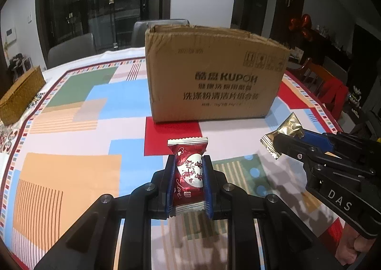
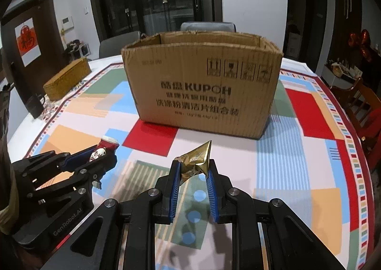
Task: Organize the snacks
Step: 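Carry the red-and-white candy and gold candy over the cardboard box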
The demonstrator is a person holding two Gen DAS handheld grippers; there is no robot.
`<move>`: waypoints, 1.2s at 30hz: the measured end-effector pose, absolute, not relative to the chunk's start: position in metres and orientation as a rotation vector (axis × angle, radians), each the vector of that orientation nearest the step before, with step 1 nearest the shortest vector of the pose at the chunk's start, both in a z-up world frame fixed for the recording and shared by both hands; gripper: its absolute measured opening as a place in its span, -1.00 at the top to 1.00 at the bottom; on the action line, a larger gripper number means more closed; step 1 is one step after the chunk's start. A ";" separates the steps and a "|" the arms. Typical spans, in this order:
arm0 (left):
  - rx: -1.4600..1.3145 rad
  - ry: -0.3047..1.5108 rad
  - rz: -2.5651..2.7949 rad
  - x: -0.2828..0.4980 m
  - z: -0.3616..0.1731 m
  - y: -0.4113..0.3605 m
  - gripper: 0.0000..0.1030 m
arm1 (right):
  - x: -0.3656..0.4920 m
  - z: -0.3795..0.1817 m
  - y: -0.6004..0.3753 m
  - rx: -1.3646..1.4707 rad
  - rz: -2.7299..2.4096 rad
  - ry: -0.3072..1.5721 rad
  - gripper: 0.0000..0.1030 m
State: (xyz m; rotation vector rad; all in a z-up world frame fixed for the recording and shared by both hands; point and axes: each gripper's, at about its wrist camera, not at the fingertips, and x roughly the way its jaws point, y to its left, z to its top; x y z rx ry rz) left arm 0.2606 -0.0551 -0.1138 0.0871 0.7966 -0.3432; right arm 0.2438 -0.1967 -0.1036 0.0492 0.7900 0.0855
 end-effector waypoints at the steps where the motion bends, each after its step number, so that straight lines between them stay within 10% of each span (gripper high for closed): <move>1: 0.090 0.791 -0.345 0.259 -0.110 -0.056 0.58 | 0.242 -0.101 -0.198 0.051 0.084 0.784 0.55; 36: 0.080 0.653 -0.363 0.294 -0.025 -0.071 0.58 | 0.258 -0.013 -0.223 0.045 0.032 0.622 0.55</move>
